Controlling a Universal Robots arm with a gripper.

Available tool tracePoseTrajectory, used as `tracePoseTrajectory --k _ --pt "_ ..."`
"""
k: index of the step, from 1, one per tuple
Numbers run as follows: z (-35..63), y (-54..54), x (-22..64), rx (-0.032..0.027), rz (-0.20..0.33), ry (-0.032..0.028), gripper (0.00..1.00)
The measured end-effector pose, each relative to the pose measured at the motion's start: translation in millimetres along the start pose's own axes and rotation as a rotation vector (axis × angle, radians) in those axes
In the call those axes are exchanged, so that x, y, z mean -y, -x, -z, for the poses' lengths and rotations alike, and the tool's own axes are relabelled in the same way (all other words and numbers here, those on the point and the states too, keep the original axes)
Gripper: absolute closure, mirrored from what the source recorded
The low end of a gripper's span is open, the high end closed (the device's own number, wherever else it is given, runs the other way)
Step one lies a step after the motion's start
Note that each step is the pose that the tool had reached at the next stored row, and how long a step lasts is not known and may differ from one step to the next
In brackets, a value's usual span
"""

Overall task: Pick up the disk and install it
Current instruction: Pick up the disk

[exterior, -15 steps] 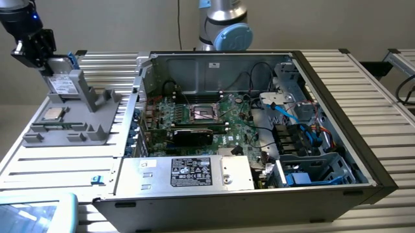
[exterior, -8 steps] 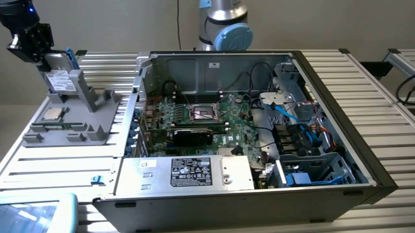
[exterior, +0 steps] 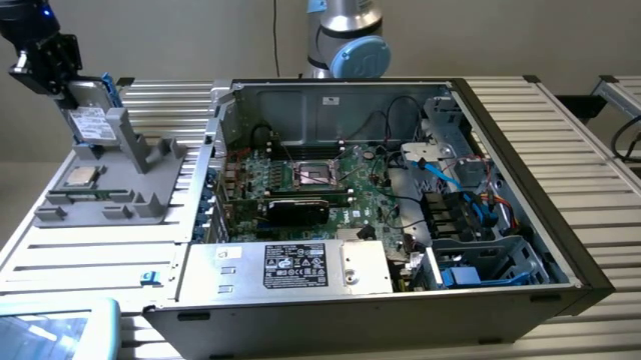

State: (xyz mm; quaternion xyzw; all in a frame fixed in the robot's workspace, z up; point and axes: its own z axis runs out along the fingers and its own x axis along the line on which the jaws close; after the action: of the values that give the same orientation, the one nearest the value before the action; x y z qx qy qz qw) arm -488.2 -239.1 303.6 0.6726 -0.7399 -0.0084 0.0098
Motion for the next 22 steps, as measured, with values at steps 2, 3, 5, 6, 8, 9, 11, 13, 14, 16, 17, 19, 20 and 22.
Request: tracePoseTrajectory --k 2,3,5,6,8,9,11,13,14,16,17,19,20,22 --pt "-0.1 0.0 0.0 -0.0001 0.000 0.0003 0.62" --pt "-0.9 0.0 0.0 0.0000 0.000 0.0002 0.62" --pt "-4.3 0.0 0.1 0.0001 0.000 -0.0003 0.62" --pt "-5.6 0.0 0.1 0.0001 0.000 -0.0003 0.62" --pt "-8.0 0.0 0.2 0.0000 0.000 -0.0003 0.62" --pt "-8.9 0.0 0.2 -0.0002 0.000 0.0000 0.62" --pt "-10.4 0.1 0.3 0.0002 0.000 -0.0005 0.62" --pt "-10.6 0.0 0.2 -0.0001 0.000 0.0000 0.62" --pt "-10.6 0.0 0.2 -0.0001 0.000 0.0001 0.54" --pt "-10.8 0.0 0.3 0.0000 0.000 -0.0004 0.54" --pt "-10.9 -0.1 0.3 0.0000 0.000 -0.0005 0.47" --pt "-10.9 -0.8 0.4 0.0001 0.000 -0.0006 0.47" --pt "-10.9 -0.8 0.4 0.0001 0.000 -0.0006 0.47" --pt "-10.9 -0.8 0.3 0.0000 0.000 0.0000 0.47"
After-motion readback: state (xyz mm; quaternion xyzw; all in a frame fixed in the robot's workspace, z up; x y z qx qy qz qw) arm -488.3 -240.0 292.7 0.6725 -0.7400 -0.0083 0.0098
